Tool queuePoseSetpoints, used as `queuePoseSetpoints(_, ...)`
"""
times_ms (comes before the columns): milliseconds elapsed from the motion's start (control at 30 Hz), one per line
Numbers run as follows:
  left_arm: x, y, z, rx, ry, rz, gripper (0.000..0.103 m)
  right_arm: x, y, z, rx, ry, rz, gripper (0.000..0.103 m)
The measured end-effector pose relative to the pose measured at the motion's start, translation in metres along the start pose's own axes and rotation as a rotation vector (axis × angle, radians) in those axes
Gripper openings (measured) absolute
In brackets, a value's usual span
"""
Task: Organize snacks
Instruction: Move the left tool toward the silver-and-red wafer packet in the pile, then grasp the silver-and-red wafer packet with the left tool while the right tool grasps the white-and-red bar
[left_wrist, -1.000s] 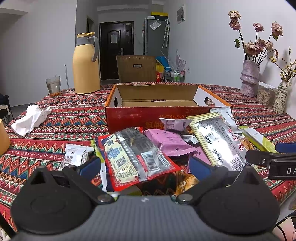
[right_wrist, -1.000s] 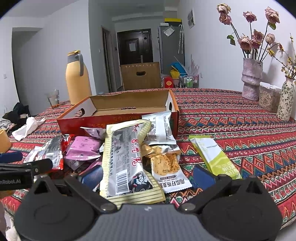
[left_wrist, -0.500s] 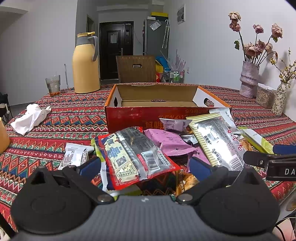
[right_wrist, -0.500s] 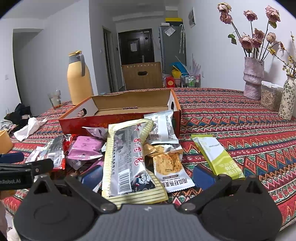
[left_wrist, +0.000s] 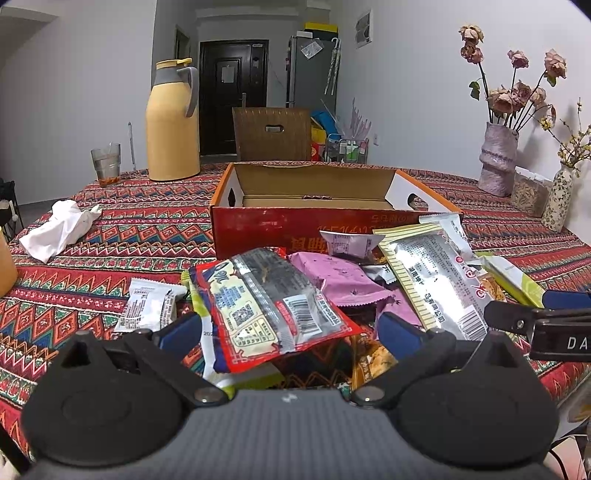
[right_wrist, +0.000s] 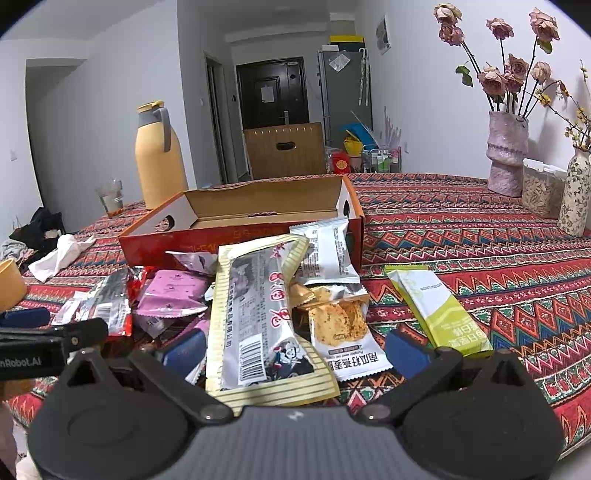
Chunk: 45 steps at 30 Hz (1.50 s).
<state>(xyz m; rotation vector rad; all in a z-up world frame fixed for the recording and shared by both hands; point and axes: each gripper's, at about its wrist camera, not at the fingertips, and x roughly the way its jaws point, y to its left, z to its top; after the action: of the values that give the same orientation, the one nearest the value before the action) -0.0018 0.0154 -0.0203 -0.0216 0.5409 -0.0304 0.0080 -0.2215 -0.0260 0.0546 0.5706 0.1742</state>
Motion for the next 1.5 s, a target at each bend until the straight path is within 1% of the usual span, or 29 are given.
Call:
queuePoseSetpoints(833,0.003,0.002,-0.002,-0.008,0.009,-0.003,0.103,0.008,0.0,-0.004,0.006,0.013,0.02,0.103)
queuePoseSetpoints(933,0.003,0.002,-0.002,-0.011,0.008,-0.001,0.103,0.008,0.001,-0.004,-0.001,0.01,0.027,0.103)
queuePoseSetpoints(1100,0.004,0.003,0.0,-0.013,0.007,0.006,0.103,0.01,0.004,-0.002,-0.026,0.002,0.013,0.103)
queuePoseSetpoints(1200,0.005,0.004,0.001,-0.019,0.007,0.011,0.103,0.014,0.007,0.0,-0.045,0.002,0.014,0.1)
queuePoseSetpoints(1333,0.007,0.006,0.002,-0.027,0.006,0.017,0.103,0.02,0.015,0.003,-0.083,-0.006,0.018,0.086)
queuePoseSetpoints(1500,0.009,0.009,0.002,-0.034,0.01,0.021,0.103,0.032,0.024,0.009,-0.133,-0.012,0.014,0.078)
